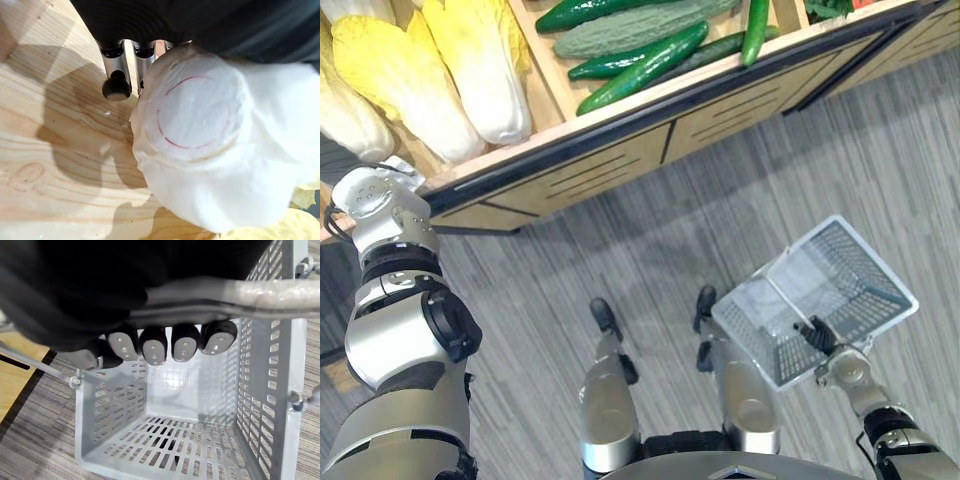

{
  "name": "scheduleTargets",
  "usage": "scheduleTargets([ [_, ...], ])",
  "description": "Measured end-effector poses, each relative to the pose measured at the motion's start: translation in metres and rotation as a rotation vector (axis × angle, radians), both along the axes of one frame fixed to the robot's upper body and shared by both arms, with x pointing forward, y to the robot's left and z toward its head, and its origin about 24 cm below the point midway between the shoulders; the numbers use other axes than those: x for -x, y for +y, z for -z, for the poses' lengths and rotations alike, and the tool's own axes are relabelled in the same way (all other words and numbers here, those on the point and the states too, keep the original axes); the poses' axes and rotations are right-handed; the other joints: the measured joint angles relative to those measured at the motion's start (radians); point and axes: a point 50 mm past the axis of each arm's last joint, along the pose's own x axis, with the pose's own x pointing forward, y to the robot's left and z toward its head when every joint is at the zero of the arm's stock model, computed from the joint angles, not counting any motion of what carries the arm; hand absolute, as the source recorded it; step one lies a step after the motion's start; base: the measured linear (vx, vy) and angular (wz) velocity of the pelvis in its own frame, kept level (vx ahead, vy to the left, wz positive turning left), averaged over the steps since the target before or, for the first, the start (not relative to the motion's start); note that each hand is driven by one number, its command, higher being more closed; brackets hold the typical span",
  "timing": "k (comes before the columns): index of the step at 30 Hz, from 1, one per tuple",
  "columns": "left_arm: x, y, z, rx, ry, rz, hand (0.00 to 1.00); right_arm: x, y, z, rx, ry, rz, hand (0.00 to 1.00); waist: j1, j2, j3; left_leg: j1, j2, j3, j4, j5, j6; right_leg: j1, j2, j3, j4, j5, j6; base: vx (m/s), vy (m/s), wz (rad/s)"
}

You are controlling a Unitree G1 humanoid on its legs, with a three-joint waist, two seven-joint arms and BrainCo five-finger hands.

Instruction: Pick vegetable in the basket

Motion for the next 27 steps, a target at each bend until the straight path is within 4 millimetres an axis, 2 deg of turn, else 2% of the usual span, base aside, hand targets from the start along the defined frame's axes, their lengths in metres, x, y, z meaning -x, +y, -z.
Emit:
scheduleTargets([
  [6,-0.003,-0.003,0.003,-0.016,0.026,0.032,1.0,0.0,0.001,0.0,-0.005,-0.001,-0.004,1.0,-0.007,0.0,0.0,0.014,0.0,0.0,0.0,0.001,0.001,0.015,0.0,0.0,-0.001,0.003,0.0,0.0,0.0,0.0],
  [10,-0.008,-0.012,0.009,-0.017,0.041,0.057,1.0,0.0,0.001,0.001,-0.004,0.007,-0.003,1.0,-0.005,0.0,0.0,0.037,-0.001,-0.002,0.0,0.001,0.001,0.039,-0.001,0.0,-0.001,0.003,0.001,0.0,0.0,0.0],
  [17,-0.013,-0.039,0.023,-0.045,-0.016,0.085,1.0,0.004,0.0,0.003,-0.002,0.018,0.001,1.0,-0.005,0.0,0.0,0.071,-0.013,-0.007,0.0,0.001,0.001,0.075,-0.014,-0.002,0.002,0.003,0.001,0.01,0.006,0.02],
  [21,-0.005,-0.058,0.033,-0.055,-0.126,0.104,1.0,0.009,-0.002,0.005,0.003,0.029,0.006,1.0,-0.004,0.004,-0.002,0.083,-0.017,-0.025,0.0,0.001,0.001,0.095,-0.019,-0.014,0.004,0.002,0.002,0.02,0.015,0.09],
  [23,-0.002,-0.069,0.042,-0.039,-0.141,0.112,1.0,0.013,-0.002,0.008,-0.004,0.038,0.02,1.0,-0.005,0.007,-0.003,0.095,-0.017,-0.033,0.0,0.0,0.001,0.111,-0.02,-0.023,0.004,0.001,0.004,0.01,0.01,0.14],
  [26,0.012,-0.085,0.076,0.041,-0.124,0.118,1.0,0.023,-0.006,0.012,-0.014,0.052,0.058,1.0,0.003,0.02,-0.01,0.103,-0.021,-0.038,0.0,-0.002,-0.001,0.118,-0.025,-0.028,0.014,-0.002,0.006,0.01,0.012,0.05],
  [27,0.015,-0.086,0.082,0.055,-0.12,0.112,1.0,0.024,-0.007,0.012,-0.014,0.053,0.063,1.0,0.003,0.023,-0.011,0.104,-0.021,-0.038,0.0,-0.001,-0.001,0.116,-0.026,-0.028,0.018,-0.004,0.006,0.0,0.0,0.0],
])
